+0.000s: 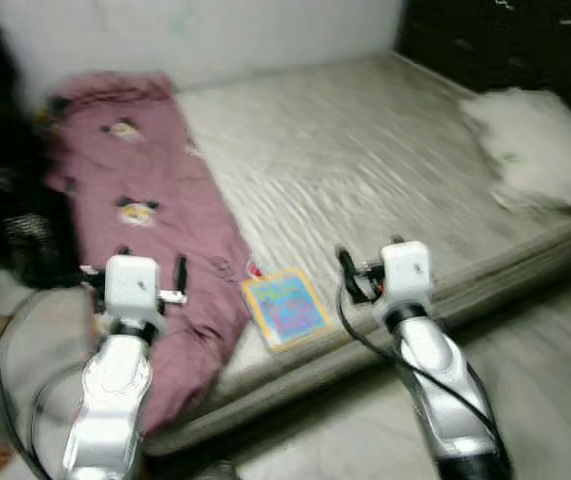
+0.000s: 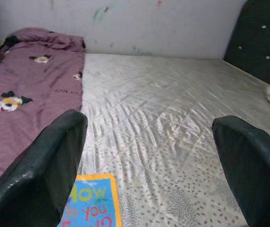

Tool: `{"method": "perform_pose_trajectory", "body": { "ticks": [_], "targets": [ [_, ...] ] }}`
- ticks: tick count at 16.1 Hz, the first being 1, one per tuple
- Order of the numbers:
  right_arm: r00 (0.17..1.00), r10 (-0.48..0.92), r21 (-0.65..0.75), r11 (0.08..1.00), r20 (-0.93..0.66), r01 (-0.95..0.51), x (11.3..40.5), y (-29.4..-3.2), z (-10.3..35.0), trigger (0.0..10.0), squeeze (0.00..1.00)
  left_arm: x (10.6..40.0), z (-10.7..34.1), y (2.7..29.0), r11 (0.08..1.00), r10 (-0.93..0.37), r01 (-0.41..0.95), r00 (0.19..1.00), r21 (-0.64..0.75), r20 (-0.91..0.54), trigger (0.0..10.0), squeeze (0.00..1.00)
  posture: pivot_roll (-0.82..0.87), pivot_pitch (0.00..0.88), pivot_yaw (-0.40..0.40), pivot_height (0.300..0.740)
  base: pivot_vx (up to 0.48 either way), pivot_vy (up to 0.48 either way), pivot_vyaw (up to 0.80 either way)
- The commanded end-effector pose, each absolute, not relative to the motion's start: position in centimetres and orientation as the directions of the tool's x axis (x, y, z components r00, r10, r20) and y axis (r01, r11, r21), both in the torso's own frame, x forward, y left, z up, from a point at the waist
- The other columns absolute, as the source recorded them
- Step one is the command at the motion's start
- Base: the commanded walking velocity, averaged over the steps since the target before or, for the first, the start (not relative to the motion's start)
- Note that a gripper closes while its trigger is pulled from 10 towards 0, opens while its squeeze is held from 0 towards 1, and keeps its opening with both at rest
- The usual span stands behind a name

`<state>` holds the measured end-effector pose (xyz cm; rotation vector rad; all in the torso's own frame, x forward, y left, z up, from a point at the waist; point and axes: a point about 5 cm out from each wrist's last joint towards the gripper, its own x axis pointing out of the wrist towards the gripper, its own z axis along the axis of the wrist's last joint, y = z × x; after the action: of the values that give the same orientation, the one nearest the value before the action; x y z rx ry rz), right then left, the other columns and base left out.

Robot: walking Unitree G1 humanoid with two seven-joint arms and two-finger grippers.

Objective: Clean up the room

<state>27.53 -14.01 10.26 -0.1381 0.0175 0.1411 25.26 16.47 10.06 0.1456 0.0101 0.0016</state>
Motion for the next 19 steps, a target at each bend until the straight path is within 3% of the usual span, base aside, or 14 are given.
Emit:
{"method": "perform_pose_trajectory", "body": {
  "ticks": [1, 12, 19],
  "targets": [
    [0.989, 0.143, -0.125, 0.982, -0.021, -0.145, 27.7, -13.83, 10.42, 10.0, 0.0, 25.28, 10.32, 16.85, 0.987, 0.006, -0.006, 1.0, 0.158, -0.001, 10.0, 0.0, 0.04, 0.0, -0.012, 0.74, 0.0, 0.0, 0.8],
    [0.989, 0.145, -0.12, 0.982, -0.012, -0.146, 27.9, -13.67, 10.41, 10.0, 0.0, 25.5, 10.12, 17.04, 0.991, -0.003, 0.004, 1.0, 0.136, -0.009, 10.0, 0.0, 0.04, 0.0, -0.013, 0.74, 0.0, 0.0, 0.78],
    [0.988, 0.151, -0.112, 0.982, -0.005, -0.151, 27.91, -13.57, 10.45, 10.0, 0.0, 25.35, 10.04, 16.83, 0.993, -0.025, 0.026, 1.0, 0.118, -0.009, 10.0, 0.0, 0.04, 0.0, -0.018, 0.74, 0.037, 0.0, 0.0]
  ]
}}
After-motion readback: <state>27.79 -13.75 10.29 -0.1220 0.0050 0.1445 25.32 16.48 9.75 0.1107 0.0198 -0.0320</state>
